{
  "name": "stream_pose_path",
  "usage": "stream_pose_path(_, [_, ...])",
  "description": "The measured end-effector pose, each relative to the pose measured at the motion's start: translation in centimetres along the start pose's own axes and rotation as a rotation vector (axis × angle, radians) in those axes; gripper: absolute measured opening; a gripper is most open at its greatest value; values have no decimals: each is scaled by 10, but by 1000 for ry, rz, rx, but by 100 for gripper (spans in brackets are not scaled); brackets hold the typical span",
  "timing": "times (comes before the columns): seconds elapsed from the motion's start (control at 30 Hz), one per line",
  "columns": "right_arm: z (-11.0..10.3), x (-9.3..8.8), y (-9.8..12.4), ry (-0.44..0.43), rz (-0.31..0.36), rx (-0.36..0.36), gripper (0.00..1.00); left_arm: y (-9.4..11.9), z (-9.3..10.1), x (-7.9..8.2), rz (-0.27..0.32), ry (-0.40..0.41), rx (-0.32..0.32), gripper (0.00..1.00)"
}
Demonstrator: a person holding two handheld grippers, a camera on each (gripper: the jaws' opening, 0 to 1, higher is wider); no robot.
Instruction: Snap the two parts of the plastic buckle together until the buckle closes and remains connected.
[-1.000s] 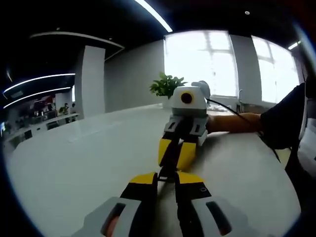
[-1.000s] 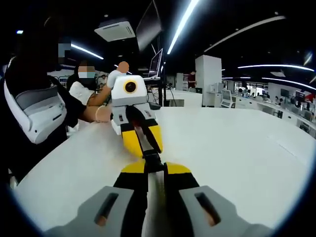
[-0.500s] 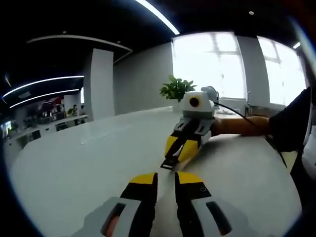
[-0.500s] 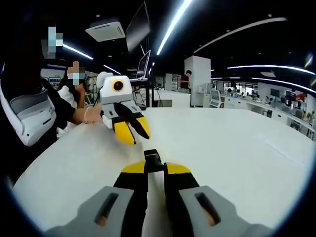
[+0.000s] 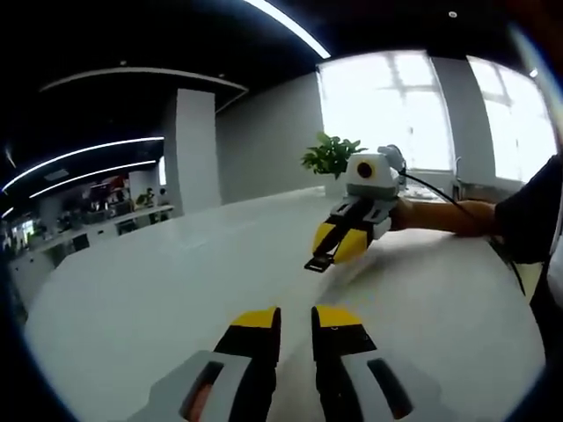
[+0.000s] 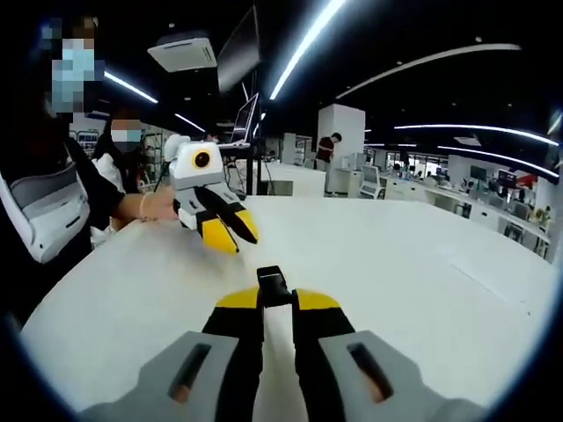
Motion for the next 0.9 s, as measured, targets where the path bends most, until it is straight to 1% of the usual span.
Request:
stream_pose_path(0.33, [20, 0, 8, -11, -19, -59, 11, 2, -2, 1, 3, 11, 7, 14])
stream_pose_path(0.7, [48, -11, 11, -38, -89, -134, 11, -1, 2, 0, -3, 6, -2, 14])
stream_pose_path(0.9, [58, -14, 13, -36, -123, -161, 11, 1, 2, 1, 2, 8, 1, 14])
Point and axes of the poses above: the point that each gripper's makers call its tool centre point, and the gripper's own axes: y roughly backward along the fingers, z roughly to its right, x roughly out of its top, the point moved 5 cm from there along y, roughly backward along the fingers, and after that the axes turned 15 degrees about -z, right-handed, at the moved point
